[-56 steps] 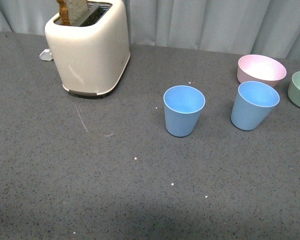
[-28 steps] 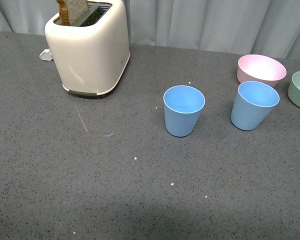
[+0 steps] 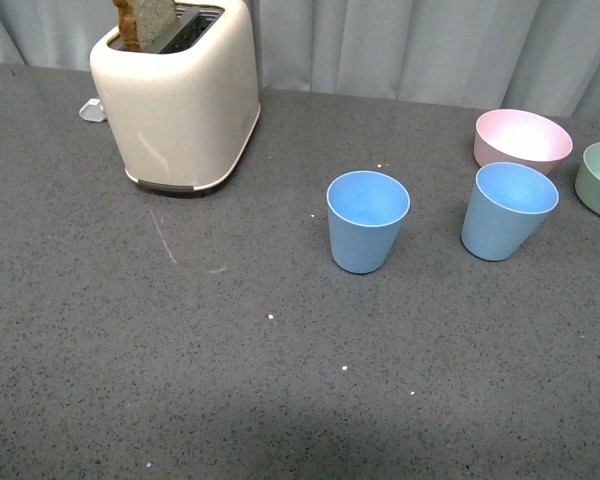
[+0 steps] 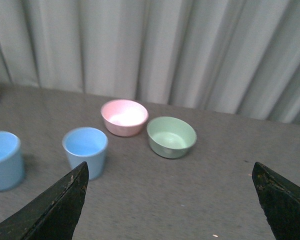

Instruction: Stack blue cups with both arms

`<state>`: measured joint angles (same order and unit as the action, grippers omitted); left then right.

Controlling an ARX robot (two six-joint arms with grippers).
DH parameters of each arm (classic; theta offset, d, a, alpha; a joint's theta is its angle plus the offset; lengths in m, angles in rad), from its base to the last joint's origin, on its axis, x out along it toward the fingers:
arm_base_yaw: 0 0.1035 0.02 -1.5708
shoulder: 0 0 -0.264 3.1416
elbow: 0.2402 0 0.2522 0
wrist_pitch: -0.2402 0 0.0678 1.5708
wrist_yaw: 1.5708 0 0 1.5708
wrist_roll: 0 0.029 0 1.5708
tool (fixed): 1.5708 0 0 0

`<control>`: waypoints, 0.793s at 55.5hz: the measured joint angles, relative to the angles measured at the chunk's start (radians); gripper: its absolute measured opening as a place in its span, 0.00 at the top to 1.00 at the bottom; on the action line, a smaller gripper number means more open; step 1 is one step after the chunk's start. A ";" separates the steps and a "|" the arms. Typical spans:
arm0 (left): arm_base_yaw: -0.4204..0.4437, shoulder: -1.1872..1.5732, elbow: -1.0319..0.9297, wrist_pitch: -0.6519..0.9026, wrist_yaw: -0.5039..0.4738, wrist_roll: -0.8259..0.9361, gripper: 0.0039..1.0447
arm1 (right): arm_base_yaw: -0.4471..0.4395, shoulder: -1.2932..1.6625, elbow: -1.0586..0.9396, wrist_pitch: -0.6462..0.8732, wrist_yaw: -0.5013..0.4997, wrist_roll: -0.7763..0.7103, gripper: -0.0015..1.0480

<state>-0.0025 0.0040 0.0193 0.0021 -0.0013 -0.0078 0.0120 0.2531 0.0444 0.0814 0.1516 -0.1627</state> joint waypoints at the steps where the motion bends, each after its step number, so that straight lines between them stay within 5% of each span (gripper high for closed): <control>1: 0.000 0.000 0.000 0.000 0.000 0.000 0.70 | -0.011 0.079 0.013 0.048 -0.011 -0.005 0.09; 11: 0.000 0.000 0.000 0.000 0.000 0.000 0.40 | -0.039 0.685 0.212 0.296 -0.092 0.039 0.09; 21: 0.000 0.000 0.000 0.000 0.000 0.000 0.05 | -0.005 1.286 0.585 0.118 -0.097 0.171 0.09; 32: 0.000 0.000 0.000 0.000 0.000 0.002 0.06 | 0.031 1.630 0.933 -0.089 -0.101 0.293 0.09; 44: 0.000 0.000 0.000 0.000 0.000 0.002 0.06 | 0.057 1.798 1.095 -0.133 -0.106 0.361 0.12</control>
<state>-0.0025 0.0036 0.0193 0.0021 -0.0013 -0.0059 0.0692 2.0506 1.1397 -0.0513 0.0460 0.1982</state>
